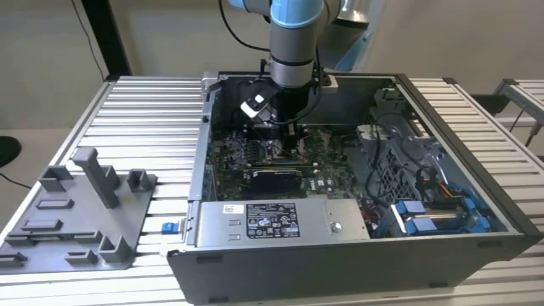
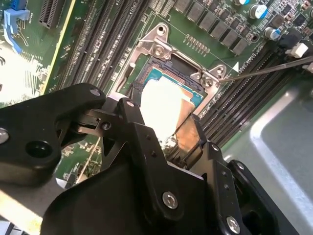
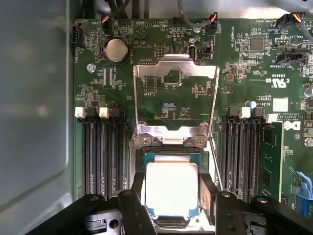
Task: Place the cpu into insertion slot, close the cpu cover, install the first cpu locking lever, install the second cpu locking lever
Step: 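Place the cpu into insertion slot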
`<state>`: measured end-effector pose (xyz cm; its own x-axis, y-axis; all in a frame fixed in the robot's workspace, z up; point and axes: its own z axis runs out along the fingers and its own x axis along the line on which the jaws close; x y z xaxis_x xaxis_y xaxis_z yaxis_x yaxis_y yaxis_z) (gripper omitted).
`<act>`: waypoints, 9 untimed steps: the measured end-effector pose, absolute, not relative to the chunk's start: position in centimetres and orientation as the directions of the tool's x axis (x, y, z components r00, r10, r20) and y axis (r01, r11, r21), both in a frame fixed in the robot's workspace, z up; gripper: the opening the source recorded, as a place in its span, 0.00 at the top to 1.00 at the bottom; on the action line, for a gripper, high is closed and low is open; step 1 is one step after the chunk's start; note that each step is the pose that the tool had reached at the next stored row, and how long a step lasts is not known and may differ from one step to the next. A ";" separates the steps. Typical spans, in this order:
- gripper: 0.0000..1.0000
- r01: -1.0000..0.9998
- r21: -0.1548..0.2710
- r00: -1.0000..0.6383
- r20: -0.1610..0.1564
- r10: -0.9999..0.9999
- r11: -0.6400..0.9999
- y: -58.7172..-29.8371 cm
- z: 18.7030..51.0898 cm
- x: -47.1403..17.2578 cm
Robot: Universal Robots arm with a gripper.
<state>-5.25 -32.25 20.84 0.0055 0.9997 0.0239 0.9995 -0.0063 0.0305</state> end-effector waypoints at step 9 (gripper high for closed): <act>1.00 1.000 0.030 0.005 0.023 1.000 -0.006 -32.3 20.5 -5.3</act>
